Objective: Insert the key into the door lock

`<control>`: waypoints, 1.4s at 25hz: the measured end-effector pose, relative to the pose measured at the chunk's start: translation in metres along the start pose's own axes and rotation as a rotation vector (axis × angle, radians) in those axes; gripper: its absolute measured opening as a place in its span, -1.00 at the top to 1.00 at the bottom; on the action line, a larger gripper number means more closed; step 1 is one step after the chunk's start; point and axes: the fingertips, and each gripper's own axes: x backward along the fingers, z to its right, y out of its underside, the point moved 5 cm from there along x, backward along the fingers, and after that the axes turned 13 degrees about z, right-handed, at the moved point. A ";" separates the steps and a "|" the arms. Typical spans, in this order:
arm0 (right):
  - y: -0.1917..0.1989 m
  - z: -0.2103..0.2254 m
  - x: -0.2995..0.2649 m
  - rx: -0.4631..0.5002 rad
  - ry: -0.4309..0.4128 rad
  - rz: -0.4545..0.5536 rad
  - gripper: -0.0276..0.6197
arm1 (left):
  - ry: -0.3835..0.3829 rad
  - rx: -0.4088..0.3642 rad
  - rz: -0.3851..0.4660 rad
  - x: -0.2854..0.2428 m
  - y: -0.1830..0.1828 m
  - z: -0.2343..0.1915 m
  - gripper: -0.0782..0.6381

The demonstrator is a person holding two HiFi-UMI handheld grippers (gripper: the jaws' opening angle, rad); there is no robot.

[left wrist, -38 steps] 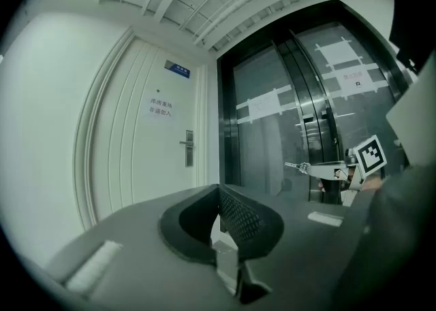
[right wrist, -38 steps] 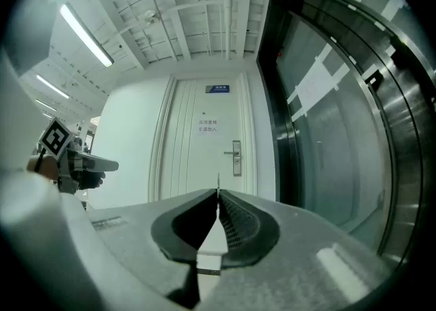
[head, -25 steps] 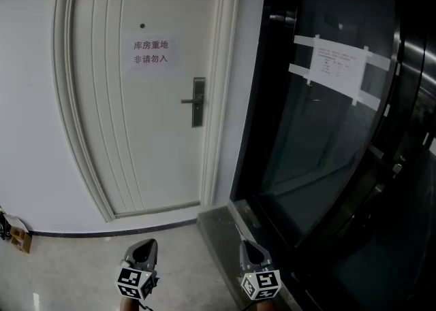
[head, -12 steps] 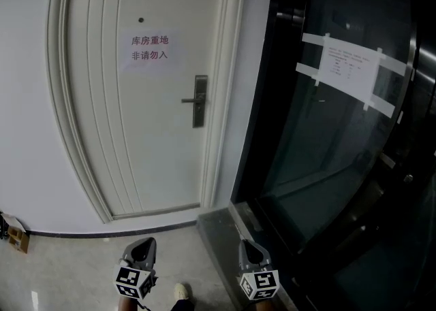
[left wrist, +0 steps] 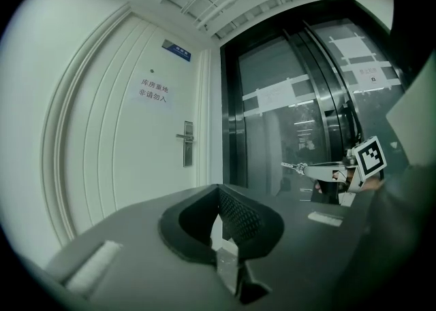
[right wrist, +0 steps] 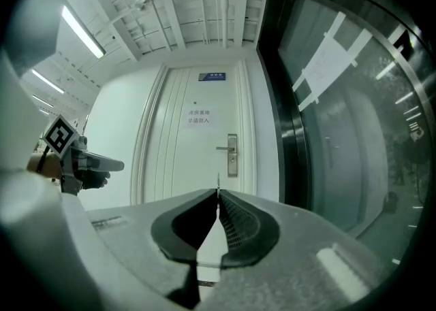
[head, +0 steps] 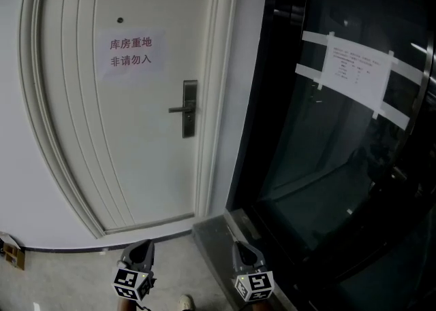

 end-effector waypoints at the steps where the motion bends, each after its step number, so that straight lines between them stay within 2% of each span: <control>1: 0.002 0.002 -0.008 0.001 0.002 -0.002 0.88 | 0.004 0.001 0.000 -0.009 0.001 -0.005 0.77; 18: 0.024 0.014 -0.152 0.026 0.053 0.004 0.88 | 0.043 0.018 0.003 -0.127 0.017 -0.107 0.77; 26: 0.030 0.026 -0.190 0.048 0.065 -0.001 0.88 | 0.057 0.029 -0.009 -0.152 0.030 -0.123 0.77; 35: 0.035 0.042 -0.246 0.056 0.025 0.027 0.88 | 0.019 0.033 0.003 -0.187 0.034 -0.146 0.77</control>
